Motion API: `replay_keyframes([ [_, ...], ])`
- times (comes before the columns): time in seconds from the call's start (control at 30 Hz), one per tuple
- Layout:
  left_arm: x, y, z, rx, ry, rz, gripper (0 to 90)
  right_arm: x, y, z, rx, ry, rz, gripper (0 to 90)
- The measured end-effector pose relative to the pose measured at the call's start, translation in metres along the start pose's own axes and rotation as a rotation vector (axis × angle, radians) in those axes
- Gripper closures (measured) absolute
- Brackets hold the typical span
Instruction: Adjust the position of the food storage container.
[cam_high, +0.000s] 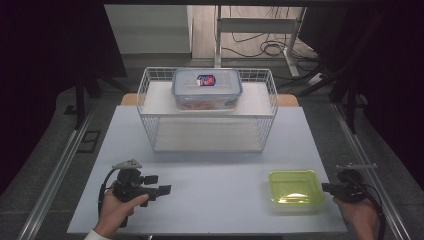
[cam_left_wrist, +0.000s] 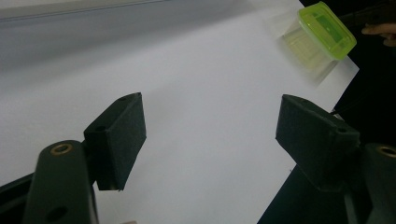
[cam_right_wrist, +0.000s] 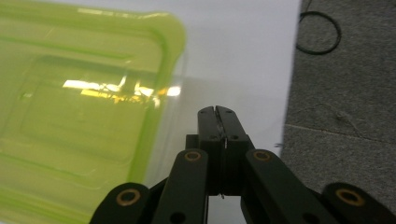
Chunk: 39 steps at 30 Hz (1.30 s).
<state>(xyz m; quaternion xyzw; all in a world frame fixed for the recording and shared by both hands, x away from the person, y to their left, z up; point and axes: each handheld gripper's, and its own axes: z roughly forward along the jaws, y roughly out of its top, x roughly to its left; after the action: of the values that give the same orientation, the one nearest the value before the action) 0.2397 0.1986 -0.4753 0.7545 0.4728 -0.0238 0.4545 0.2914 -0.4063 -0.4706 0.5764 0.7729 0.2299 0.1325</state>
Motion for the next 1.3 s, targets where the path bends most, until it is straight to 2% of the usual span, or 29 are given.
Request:
replay_keyframes([
  [0.33, 0.001, 0.0, 0.001, 0.001, -0.001, -0.001, 23.4, 0.026, 0.003, 0.005, 0.021, 0.061, -0.048, 89.5],
  [0.57, 0.001, 0.001, 0.002, 0.004, -0.002, 0.003, 23.4, 0.052, 0.01, 0.012, 0.032, 0.098, -0.098, 89.6],
  [0.83, 0.001, 0.0, 0.001, 0.003, 0.002, 0.0, 23.4, 0.081, 0.019, 0.02, 0.044, 0.12, -0.152, 89.6],
  [1.3, 0.002, 0.0, 0.002, 0.007, 0.0, -0.001, 23.3, 0.115, 0.028, 0.03, 0.049, 0.167, -0.221, 89.6],
])
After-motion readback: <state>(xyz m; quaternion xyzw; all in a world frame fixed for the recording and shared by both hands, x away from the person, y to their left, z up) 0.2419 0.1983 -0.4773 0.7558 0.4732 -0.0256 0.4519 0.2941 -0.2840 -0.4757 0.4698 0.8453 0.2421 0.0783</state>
